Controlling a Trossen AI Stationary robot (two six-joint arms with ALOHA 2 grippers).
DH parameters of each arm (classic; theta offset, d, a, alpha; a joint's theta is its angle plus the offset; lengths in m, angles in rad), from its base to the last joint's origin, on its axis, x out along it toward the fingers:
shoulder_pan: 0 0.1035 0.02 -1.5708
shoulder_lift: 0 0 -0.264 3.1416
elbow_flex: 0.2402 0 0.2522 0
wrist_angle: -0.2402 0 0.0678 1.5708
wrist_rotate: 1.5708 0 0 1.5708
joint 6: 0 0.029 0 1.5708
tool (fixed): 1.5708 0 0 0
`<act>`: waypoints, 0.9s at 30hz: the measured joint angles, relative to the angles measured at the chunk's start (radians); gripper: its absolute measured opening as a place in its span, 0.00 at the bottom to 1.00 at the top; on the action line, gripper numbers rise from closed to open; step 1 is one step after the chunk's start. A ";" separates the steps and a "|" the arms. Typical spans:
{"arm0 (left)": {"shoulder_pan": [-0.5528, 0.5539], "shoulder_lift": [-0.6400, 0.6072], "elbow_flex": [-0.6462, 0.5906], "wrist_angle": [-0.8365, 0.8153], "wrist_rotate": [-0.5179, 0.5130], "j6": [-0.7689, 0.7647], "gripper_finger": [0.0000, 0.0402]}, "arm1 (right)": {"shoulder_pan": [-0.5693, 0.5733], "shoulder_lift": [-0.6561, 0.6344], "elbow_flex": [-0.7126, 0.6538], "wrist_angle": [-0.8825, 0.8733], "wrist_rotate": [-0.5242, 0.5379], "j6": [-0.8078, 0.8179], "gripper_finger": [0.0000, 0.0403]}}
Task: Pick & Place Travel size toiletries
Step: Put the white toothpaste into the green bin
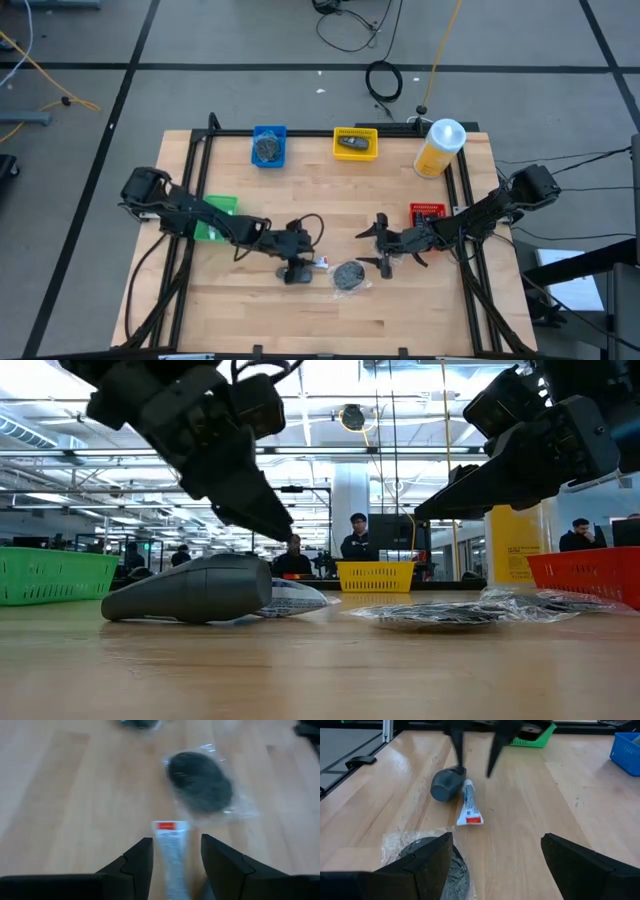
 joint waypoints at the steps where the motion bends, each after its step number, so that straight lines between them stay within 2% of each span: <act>1: -0.009 0.002 0.000 0.002 -0.002 -0.006 0.40 | 0.000 0.000 0.000 0.000 0.002 0.000 0.73; 10: -0.032 0.084 0.000 -0.010 -0.035 -0.106 0.40 | -0.001 0.000 0.000 -0.001 0.024 0.004 0.73; 18: -0.030 0.100 -0.001 -0.042 -0.031 -0.094 0.40 | -0.001 0.000 0.000 -0.001 0.024 0.008 0.73; 24: -0.027 0.099 -0.001 -0.096 -0.085 -0.064 0.40 | -0.001 0.000 0.000 -0.002 0.024 0.008 0.73; 27: -0.023 0.099 -0.001 -0.093 -0.088 -0.052 0.35 | -0.001 0.000 0.000 -0.002 0.024 0.008 0.73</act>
